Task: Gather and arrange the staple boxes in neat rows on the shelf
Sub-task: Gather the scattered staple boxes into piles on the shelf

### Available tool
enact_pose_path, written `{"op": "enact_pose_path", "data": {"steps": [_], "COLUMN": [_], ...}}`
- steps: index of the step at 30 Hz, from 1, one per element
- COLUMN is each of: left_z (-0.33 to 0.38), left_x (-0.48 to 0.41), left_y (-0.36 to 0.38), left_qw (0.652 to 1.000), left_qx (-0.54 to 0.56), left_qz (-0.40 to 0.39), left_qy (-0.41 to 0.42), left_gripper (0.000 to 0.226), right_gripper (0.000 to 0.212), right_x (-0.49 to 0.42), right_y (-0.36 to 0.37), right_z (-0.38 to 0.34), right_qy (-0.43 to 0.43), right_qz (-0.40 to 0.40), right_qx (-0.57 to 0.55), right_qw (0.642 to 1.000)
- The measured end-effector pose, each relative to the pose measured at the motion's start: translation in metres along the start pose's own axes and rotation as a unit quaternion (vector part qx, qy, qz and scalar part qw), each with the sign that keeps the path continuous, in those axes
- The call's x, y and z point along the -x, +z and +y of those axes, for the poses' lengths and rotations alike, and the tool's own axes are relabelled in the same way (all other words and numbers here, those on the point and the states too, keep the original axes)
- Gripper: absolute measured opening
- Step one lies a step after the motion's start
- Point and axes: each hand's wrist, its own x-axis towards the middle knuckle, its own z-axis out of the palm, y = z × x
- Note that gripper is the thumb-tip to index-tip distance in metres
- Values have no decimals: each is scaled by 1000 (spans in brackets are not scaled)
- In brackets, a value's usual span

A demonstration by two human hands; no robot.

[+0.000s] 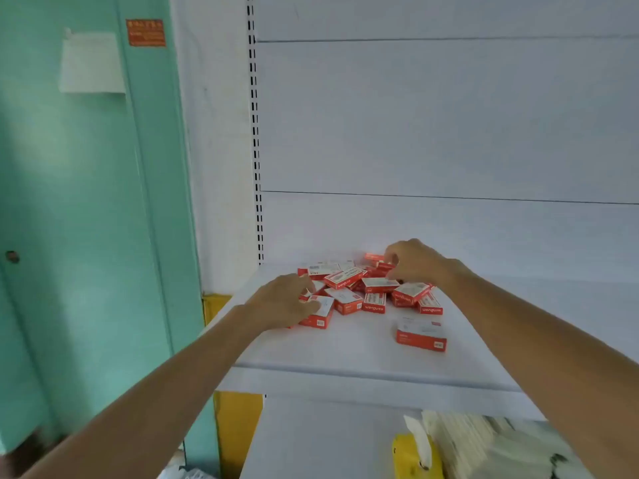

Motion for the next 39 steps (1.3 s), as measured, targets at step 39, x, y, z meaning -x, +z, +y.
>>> {"op": "enact_pose_path", "data": {"steps": [39], "left_z": [216], "left_x": [-66], "left_y": [59], "left_qw": [982], "left_qx": [72], "left_qz": [51], "left_qy": [168], "left_gripper": [44], "right_gripper": [35], "right_x": [118], "right_y": [-41], "right_z": [214], "right_qy": [128], "right_qz": [75], "right_qx": [-49], "right_qw": [988]}}
